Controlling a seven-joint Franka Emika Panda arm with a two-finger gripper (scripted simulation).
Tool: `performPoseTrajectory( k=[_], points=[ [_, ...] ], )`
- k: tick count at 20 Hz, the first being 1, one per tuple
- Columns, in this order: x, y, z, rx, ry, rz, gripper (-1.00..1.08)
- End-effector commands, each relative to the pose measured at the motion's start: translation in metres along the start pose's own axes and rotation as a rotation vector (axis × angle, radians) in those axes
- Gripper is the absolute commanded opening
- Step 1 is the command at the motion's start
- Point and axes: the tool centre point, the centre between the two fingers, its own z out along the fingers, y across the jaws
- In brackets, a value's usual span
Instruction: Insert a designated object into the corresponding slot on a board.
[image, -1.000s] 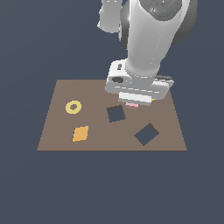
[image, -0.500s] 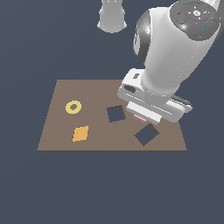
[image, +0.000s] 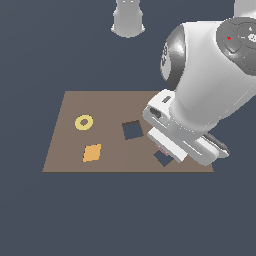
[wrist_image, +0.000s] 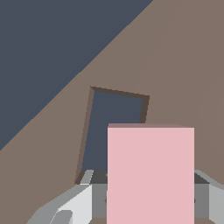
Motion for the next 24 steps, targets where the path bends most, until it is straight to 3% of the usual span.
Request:
performPoseTrajectory(
  k=[1, 10, 23, 24],
  points=[
    [0.007, -0.007, -0.001, 0.0, 0.0, 0.05, -1.0],
    [0.022, -0.019, -0.001, 0.0, 0.0, 0.147, -1.0],
    [0.024, -0.02, 0.009, 0.0, -0.001, 0.159, -1.0],
    [0.024, -0.02, 0.009, 0.0, -0.001, 0.159, 1.0]
  ],
)
